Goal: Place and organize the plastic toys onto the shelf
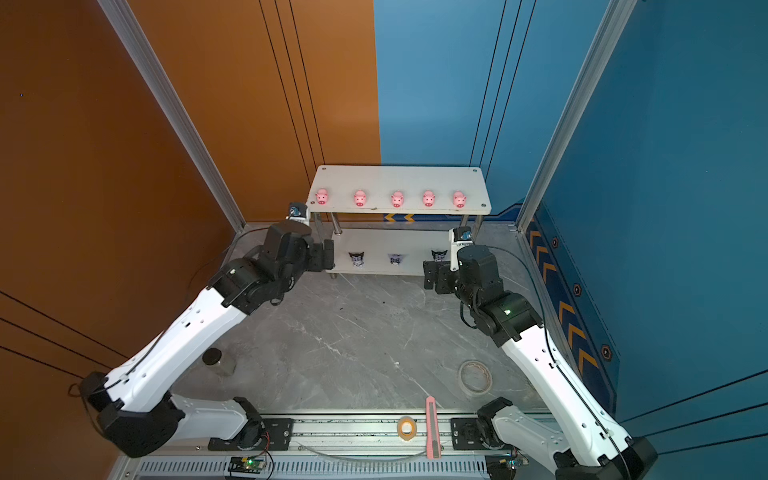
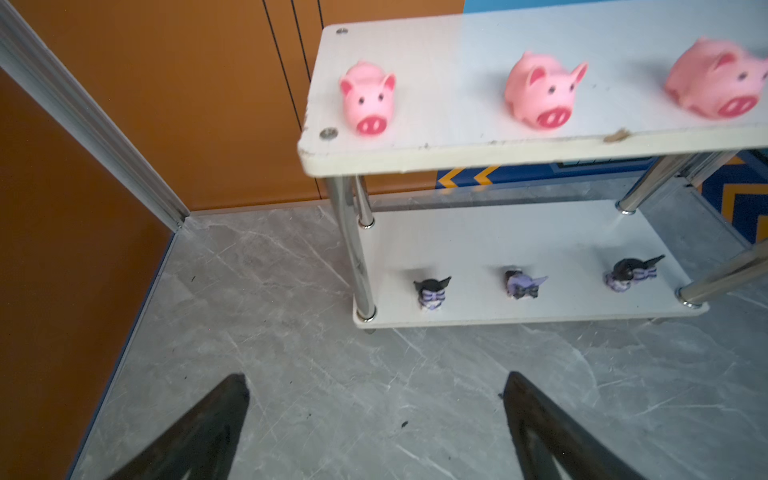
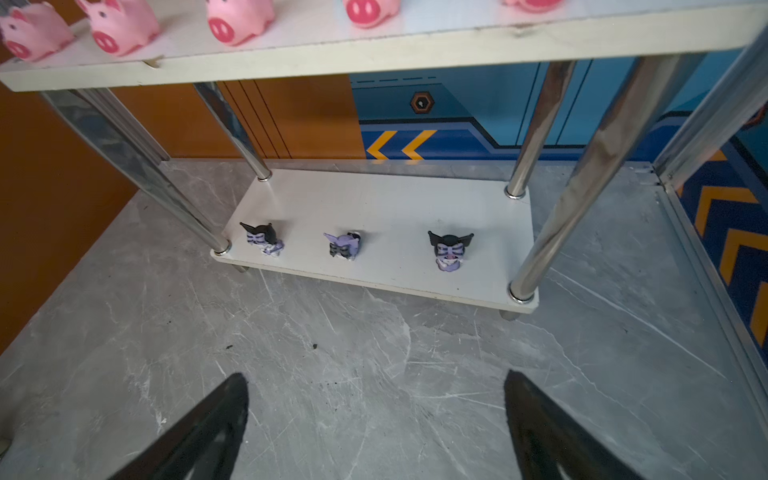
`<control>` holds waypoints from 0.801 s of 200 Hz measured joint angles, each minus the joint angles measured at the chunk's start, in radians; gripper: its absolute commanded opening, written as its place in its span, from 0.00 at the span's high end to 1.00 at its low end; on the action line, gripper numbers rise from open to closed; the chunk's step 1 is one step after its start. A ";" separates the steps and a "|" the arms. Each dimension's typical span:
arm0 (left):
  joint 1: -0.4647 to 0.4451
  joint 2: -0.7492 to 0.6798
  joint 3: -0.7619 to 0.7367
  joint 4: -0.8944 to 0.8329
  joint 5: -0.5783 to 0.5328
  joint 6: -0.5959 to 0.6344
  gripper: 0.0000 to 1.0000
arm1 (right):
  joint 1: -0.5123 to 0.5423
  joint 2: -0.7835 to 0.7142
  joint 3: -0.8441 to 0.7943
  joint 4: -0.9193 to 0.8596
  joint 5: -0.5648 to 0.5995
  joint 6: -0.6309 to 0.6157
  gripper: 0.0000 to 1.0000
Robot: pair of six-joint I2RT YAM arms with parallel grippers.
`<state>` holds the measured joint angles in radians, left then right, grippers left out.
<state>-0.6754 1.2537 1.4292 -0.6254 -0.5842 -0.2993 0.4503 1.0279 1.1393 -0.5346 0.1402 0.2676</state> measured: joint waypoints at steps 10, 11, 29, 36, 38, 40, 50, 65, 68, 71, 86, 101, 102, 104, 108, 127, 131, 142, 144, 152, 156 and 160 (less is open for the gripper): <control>0.000 -0.085 -0.106 0.041 -0.013 0.001 0.02 | 0.000 -0.013 -0.033 0.008 0.033 -0.001 0.00; 0.000 -0.092 -0.114 0.043 -0.015 0.002 0.02 | 0.000 -0.014 -0.035 0.009 0.035 -0.001 0.00; 0.001 -0.255 -0.288 0.112 -0.063 0.007 0.02 | -0.002 -0.061 -0.116 0.027 0.096 0.002 0.00; 0.003 -0.310 -0.339 0.124 -0.085 0.006 0.02 | -0.004 -0.082 -0.145 0.034 0.113 0.003 0.00; 0.004 -0.325 -0.352 0.126 -0.091 0.006 0.02 | -0.005 -0.089 -0.154 0.035 0.119 0.004 0.00; 0.006 -0.341 -0.364 0.130 -0.097 0.006 0.02 | -0.006 -0.097 -0.163 0.035 0.125 0.004 0.00; 0.019 -0.394 -0.406 0.132 -0.117 0.004 0.02 | -0.007 -0.126 -0.193 0.039 0.147 0.010 0.00; 0.052 -0.425 -0.418 0.121 -0.127 0.003 0.02 | -0.012 -0.159 -0.215 0.039 0.169 0.019 0.00; 0.061 -0.428 -0.415 0.120 -0.126 0.003 0.02 | -0.013 -0.164 -0.216 0.038 0.173 0.019 0.00; 0.067 -0.428 -0.412 0.119 -0.126 0.003 0.01 | -0.013 -0.167 -0.216 0.039 0.175 0.021 0.00; 0.098 -0.401 -0.369 0.104 -0.100 -0.002 0.08 | -0.013 -0.177 -0.216 0.039 0.176 0.022 0.00; 0.119 -0.337 -0.295 0.089 -0.057 -0.001 0.21 | -0.013 -0.177 -0.216 0.037 0.173 0.022 0.00; 0.120 -0.333 -0.291 0.088 -0.055 0.002 0.21 | -0.013 -0.177 -0.216 0.037 0.172 0.022 0.00; 0.121 -0.325 -0.280 0.087 -0.049 -0.003 0.22 | -0.013 -0.177 -0.216 0.037 0.171 0.022 0.00; 0.124 -0.301 -0.253 0.082 -0.033 -0.001 0.22 | -0.013 -0.177 -0.216 0.034 0.171 0.022 0.00; 0.133 -0.167 -0.105 0.064 0.044 -0.008 0.22 | -0.013 -0.177 -0.216 0.017 0.171 0.023 0.00; 0.134 -0.140 -0.076 0.061 0.059 -0.008 0.21 | -0.013 -0.177 -0.216 0.012 0.171 0.023 0.00; 0.134 -0.052 0.019 0.043 0.103 -0.014 0.18 | -0.013 -0.177 -0.217 -0.003 0.171 0.023 0.00; 0.134 -0.036 0.036 0.042 0.111 -0.015 0.18 | -0.013 -0.177 -0.217 -0.005 0.171 0.023 0.00; 0.136 0.024 0.105 0.026 0.138 -0.019 0.17 | -0.013 -0.177 -0.217 -0.014 0.171 0.025 0.00; 0.136 0.047 0.134 0.018 0.148 -0.021 0.17 | -0.013 -0.177 -0.217 -0.016 0.171 0.026 0.00; 0.136 0.074 0.166 0.010 0.156 -0.023 0.17 | -0.013 -0.177 -0.217 -0.020 0.171 0.026 0.00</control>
<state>-0.5392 1.3281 1.5951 -0.6155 -0.4278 -0.3222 0.4370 0.8505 0.9226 -0.5545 0.3111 0.2932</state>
